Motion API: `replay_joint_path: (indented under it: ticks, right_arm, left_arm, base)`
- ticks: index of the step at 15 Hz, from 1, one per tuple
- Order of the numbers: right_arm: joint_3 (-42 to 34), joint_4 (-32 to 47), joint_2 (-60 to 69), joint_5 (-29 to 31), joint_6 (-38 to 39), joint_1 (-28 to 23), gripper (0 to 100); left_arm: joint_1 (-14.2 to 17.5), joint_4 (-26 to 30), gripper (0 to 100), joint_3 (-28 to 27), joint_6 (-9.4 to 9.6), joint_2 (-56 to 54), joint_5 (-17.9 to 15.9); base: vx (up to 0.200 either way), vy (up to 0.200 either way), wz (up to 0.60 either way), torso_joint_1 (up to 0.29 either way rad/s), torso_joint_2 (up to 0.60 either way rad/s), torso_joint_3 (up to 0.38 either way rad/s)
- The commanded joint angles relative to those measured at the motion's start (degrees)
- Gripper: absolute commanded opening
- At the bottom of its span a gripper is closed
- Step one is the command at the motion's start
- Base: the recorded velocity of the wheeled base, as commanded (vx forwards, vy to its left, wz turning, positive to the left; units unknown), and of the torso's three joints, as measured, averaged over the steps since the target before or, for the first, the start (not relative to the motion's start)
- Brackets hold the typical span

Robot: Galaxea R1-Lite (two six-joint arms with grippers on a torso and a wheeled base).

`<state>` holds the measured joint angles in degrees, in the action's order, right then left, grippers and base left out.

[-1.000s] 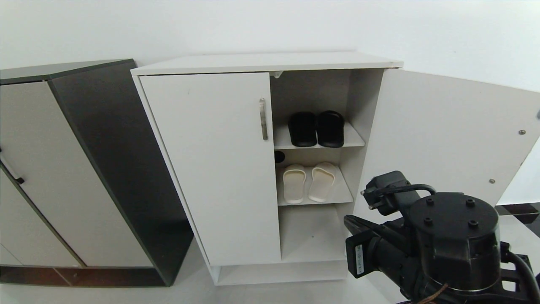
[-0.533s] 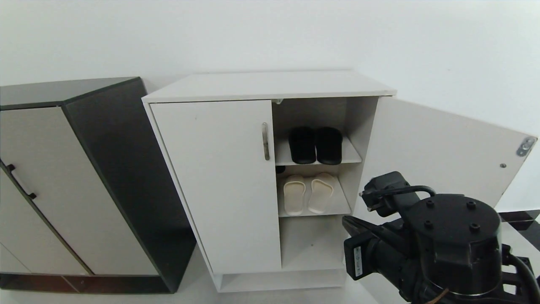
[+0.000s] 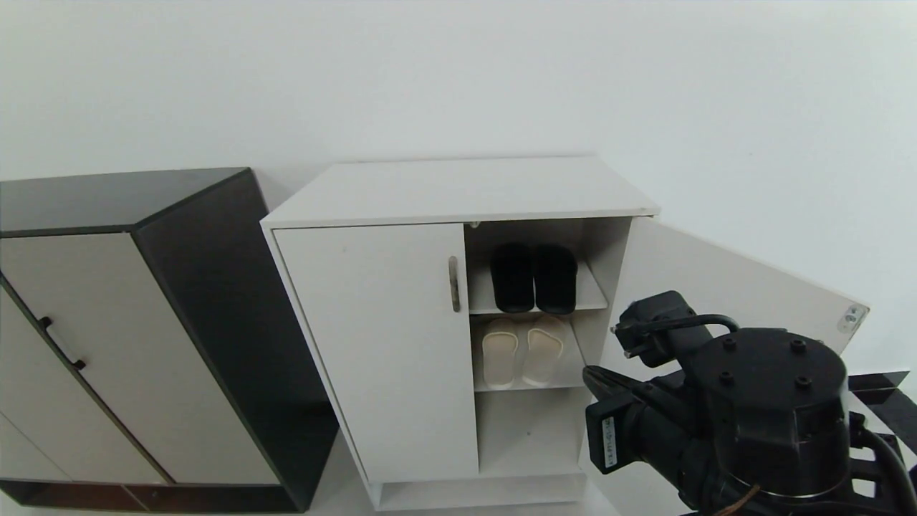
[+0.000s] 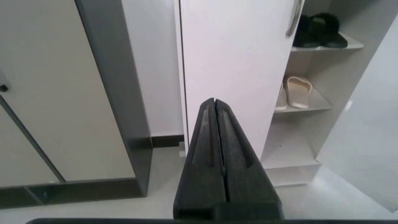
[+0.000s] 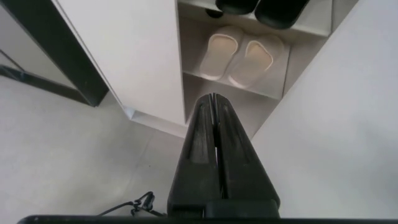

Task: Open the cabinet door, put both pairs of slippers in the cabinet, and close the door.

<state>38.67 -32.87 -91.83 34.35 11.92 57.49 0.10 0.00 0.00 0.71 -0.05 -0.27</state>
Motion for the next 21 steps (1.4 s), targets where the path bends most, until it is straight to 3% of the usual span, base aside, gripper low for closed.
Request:
replay_joint_path:
  ticks: [1,12,18,21]
  right_arm:
    - [0.00,-0.01,-0.10,0.01,-0.06,-0.01,0]
    - [-0.26,-0.09,-0.01,-0.08,-0.06,-0.01,0]
    - [-0.44,-0.09,-0.10,-0.08,-0.67,-0.01,0]
    - [-0.88,-0.09,-0.01,-0.08,-1.11,-0.01,0]
  left_arm:
    - [-0.01,0.00,0,0.00,0.00,0.05,0.00]
    - [-0.01,0.00,0,0.00,0.00,0.05,0.00]
    - [-0.01,0.00,0,0.00,0.00,0.05,0.00]
    - [-0.01,0.00,0,0.00,0.00,0.05,0.00]
  base:
    - [0.000,0.000,0.00,0.188,-0.50,-0.315]
    - [0.000,0.000,0.00,0.203,-0.50,-0.294]
    - [-0.167,0.000,0.00,0.040,-0.07,-0.040]
    - [0.000,0.000,-0.20,-0.006,0.00,0.002]
